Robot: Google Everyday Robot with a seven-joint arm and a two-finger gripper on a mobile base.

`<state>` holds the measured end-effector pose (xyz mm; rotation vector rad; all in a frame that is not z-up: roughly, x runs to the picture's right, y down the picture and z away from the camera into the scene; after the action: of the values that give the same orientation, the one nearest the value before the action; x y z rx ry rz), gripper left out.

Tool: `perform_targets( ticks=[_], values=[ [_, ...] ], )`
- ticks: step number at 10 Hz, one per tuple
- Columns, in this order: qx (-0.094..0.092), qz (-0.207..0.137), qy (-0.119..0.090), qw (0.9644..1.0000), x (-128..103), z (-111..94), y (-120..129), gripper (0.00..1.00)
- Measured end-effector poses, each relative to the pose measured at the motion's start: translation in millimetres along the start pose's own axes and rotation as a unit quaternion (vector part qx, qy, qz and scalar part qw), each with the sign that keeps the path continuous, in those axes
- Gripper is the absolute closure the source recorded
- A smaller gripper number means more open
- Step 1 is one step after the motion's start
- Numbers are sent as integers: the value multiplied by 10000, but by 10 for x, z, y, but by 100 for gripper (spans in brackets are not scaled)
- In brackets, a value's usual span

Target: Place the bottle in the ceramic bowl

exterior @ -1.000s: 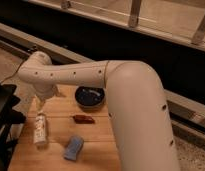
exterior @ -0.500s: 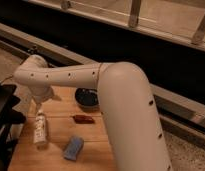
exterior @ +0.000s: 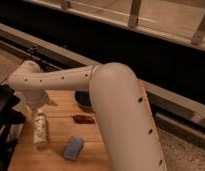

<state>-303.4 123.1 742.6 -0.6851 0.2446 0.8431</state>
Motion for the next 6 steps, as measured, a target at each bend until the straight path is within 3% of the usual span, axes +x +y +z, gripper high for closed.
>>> perform_targets(
  ticks=[2,3,6],
  values=[
    [-61,-35,-10,10000,1,-22,5,20],
    [-181,-126,27,9998,-28,4,41,20],
    [-494,-261,94,9984,-95,343,296,20]
  ],
)
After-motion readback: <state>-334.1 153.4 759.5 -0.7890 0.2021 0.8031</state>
